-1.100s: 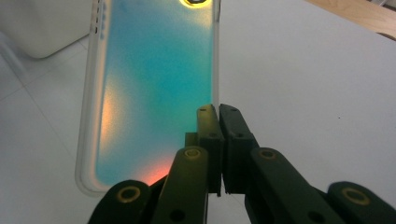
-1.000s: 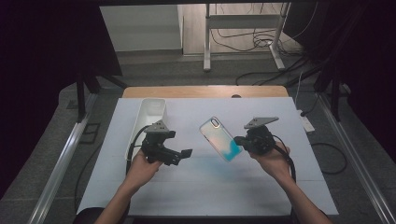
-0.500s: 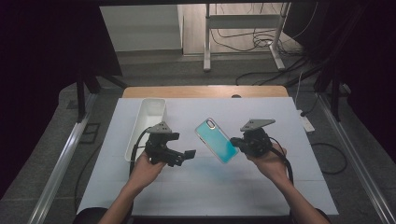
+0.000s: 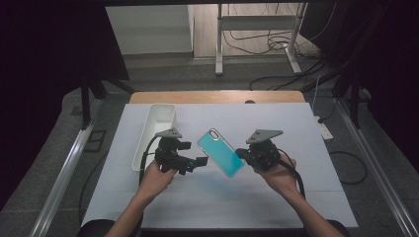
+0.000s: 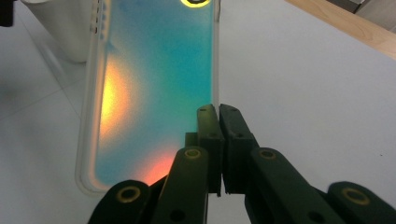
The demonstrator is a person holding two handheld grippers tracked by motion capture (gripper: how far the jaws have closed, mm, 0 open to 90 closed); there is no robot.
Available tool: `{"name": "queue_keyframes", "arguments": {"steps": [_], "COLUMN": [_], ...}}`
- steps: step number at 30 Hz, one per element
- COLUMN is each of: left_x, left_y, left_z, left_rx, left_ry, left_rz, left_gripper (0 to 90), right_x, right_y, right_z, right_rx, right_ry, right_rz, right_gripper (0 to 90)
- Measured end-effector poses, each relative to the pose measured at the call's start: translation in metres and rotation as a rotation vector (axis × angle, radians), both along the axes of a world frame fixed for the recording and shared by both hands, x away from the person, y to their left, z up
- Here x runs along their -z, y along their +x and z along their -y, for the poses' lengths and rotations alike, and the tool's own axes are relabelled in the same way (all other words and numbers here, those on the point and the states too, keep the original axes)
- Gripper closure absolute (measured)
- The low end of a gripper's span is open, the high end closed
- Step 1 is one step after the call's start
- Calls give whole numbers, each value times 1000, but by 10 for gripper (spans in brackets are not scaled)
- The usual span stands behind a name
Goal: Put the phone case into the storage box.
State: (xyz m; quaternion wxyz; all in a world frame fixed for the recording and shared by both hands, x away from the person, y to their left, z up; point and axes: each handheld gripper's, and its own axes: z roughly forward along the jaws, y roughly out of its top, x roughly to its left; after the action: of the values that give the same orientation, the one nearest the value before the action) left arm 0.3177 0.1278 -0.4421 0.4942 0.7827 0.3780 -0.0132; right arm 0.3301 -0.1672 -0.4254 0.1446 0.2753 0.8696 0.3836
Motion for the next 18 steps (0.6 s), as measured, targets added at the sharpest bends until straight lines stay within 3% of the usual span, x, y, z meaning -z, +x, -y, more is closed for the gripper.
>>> {"name": "queue_keyframes", "arguments": {"steps": [8, 18], "left_x": [1, 2], "left_y": [4, 7], "left_z": [2, 0], "left_rx": [-5, -2], "left_ry": [-14, -9], "left_rz": [-35, -44], "left_gripper": [2, 2], "right_x": [0, -1], "right_y": [-5, -15], "right_z": [-7, -18], "right_rx": [-20, -60], "right_ry": [4, -7], "right_rz": [7, 27], "right_gripper": [880, 880]}}
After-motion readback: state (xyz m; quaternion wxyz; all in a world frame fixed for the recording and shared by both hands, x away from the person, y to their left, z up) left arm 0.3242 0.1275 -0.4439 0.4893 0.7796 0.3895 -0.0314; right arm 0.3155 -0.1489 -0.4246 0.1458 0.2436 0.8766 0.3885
